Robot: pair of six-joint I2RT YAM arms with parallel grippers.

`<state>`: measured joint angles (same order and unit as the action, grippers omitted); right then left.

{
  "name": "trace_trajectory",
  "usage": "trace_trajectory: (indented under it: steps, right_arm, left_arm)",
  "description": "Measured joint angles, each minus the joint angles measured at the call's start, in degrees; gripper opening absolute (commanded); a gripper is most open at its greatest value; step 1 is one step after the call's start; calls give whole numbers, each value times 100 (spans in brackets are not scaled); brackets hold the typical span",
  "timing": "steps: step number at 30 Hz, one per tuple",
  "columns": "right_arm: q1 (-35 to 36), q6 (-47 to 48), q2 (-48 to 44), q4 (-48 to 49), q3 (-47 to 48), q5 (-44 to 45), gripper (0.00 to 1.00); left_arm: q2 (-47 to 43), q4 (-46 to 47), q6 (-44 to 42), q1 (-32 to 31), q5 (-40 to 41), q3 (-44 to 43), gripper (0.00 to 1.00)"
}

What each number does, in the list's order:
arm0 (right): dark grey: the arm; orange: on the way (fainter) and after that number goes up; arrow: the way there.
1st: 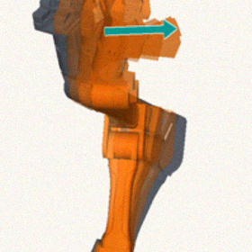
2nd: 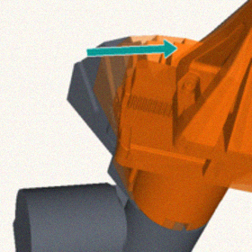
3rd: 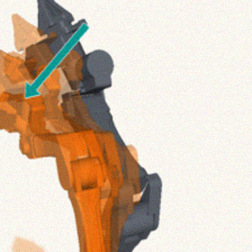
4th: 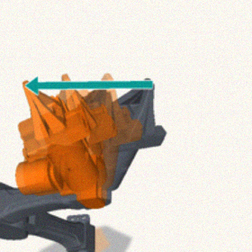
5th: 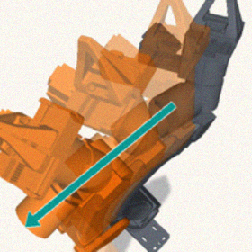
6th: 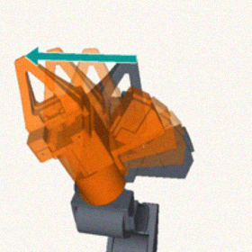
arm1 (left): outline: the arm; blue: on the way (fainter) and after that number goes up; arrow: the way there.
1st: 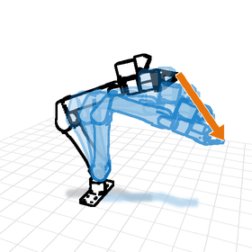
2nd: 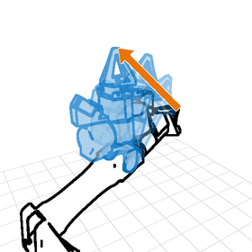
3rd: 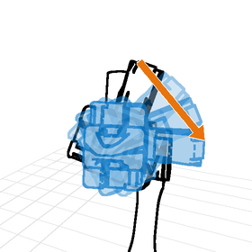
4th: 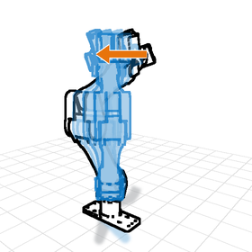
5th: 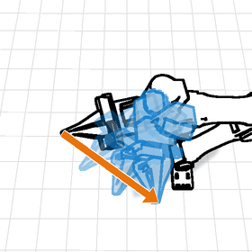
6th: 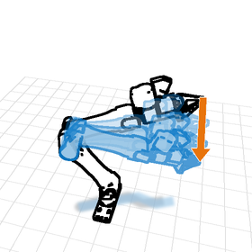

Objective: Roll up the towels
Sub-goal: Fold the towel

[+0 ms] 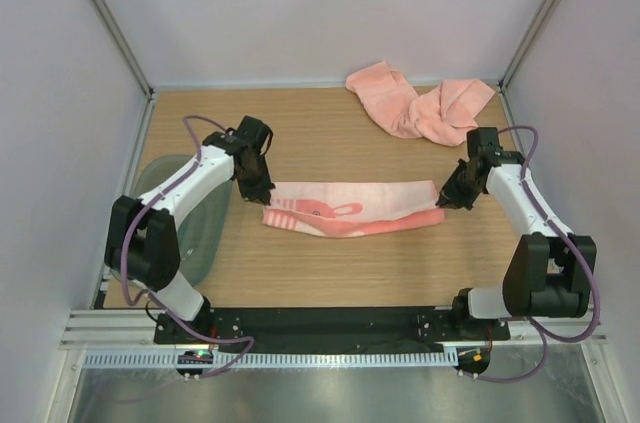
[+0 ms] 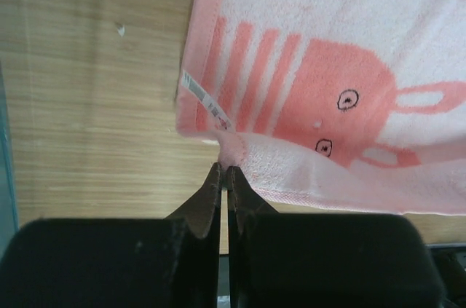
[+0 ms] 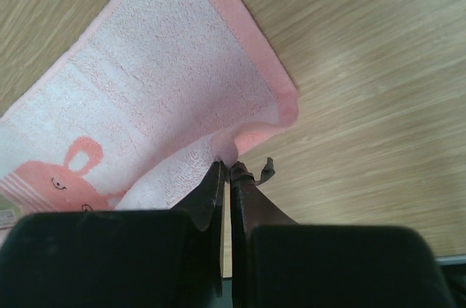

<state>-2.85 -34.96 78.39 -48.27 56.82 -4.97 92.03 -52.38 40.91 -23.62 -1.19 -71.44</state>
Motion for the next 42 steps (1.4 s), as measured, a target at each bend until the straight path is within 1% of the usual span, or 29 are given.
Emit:
trace_trajectory:
  steps: [6,12,21,27,31,33,35,37,38,39,40,41,42]
  right_arm:
    - [0,118,710,225,415,22,1]
    - [0,190,1239,372,675,17,1]
    - [0,229,1600,415,1139,17,1]
    - [0,232,1759,468,1209,13,1]
    - [0,232,1928,535,1209,13,1]
    - [0,229,2068,590,1211,11,1]
    - [0,227,2225,601,1255,11,13]
    - [0,190,2433,625,1353,9,33]
    - [0,188,2524,638,1401,11,50]
    - [0,166,2586,654,1432,15,57]
    - [0,168,2638,664,1464,20,62]
    - [0,166,2669,667,1495,35,71]
    - [0,142,2680,669,1521,44,73]
  left_arm:
    - [540,-28,-199,243,7,-542,0]
    - [925,-68,-308,334,9,-894,0]
    - [1386,-157,-415,433,11,-1375,0]
    - [1644,-229,-457,466,46,-1681,0]
    - [1790,-236,-518,479,144,-1718,0]
    - [1869,-240,-540,501,173,-1729,3]
    - [1967,-247,-551,525,190,-1762,6]
    - [2114,-247,-564,544,210,-1823,13]
    - [2190,-243,-566,555,223,-1858,17]
    - [2264,-234,-584,562,238,-1886,26]
    - [2321,-232,-597,566,267,-1915,31]
    - [2387,-234,-621,577,302,-1958,35]
    - [2448,-236,-649,586,326,-2015,43]
